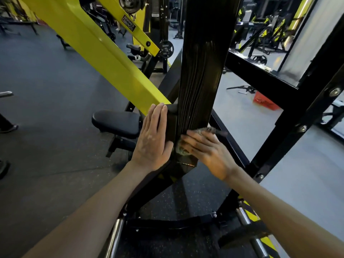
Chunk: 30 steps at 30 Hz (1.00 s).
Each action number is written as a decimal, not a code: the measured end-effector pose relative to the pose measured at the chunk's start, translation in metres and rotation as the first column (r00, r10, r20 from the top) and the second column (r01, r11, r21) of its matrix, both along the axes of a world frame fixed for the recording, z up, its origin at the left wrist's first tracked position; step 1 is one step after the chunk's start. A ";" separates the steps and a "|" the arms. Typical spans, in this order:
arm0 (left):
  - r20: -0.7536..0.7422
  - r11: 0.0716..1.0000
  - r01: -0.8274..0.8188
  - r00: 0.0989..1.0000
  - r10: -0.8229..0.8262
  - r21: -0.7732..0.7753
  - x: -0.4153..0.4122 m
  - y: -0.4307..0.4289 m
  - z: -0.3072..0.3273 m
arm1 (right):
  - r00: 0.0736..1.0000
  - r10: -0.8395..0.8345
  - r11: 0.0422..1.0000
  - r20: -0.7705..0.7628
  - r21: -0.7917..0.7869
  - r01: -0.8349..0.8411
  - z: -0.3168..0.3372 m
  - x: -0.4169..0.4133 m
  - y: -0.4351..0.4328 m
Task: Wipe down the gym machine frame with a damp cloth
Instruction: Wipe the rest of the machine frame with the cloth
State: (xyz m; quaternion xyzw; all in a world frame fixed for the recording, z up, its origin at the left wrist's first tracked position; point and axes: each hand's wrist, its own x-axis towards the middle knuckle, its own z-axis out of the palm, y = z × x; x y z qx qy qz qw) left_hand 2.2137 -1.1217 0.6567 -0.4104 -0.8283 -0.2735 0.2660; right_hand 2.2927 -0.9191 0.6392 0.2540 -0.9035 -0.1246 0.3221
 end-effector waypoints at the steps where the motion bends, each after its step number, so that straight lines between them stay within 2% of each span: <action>1: -0.004 1.000 -0.001 1.000 0.001 -0.007 0.000 0.000 0.000 | 0.999 -0.015 0.999 -0.052 -0.037 0.013 0.020 0.000 -0.001; 5: -0.029 1.000 -0.006 1.000 0.006 -0.006 -0.002 0.000 0.000 | 0.950 -0.064 0.977 -0.306 -0.213 -0.003 0.106 -0.017 -0.014; 8: -0.079 1.000 -0.018 0.997 0.020 0.020 -0.004 0.003 -0.004 | 0.905 -0.108 0.940 -0.410 -0.338 -0.040 0.116 -0.031 -0.025; 11: -0.087 0.998 -0.023 0.996 0.027 0.054 -0.004 0.006 -0.006 | 0.919 -0.083 0.916 -0.385 -0.392 -0.082 0.066 -0.031 -0.032; 16: -0.076 0.997 -0.012 0.997 0.017 0.071 -0.004 0.005 -0.007 | 0.980 -0.067 0.910 -0.187 -0.413 -0.017 -0.019 -0.017 -0.032; 19: -0.054 0.998 -0.025 0.998 0.028 0.052 -0.003 0.005 -0.006 | 0.992 -0.078 0.936 -0.097 -0.350 0.040 -0.040 -0.009 -0.028; 23: -0.022 0.999 -0.021 1.000 0.021 0.038 0.001 0.005 -0.005 | 0.999 -0.041 0.990 0.002 -0.138 0.041 -0.058 -0.004 -0.019; 26: 0.020 0.999 0.000 1.000 0.000 0.043 0.002 0.003 -0.002 | 1.000 0.004 1.000 0.004 0.000 -0.004 -0.046 -0.005 -0.010; 30: 0.099 0.998 0.037 0.994 -0.043 0.060 0.005 -0.002 -0.001 | 1.000 0.013 0.999 -0.022 0.041 -0.012 -0.011 -0.005 -0.001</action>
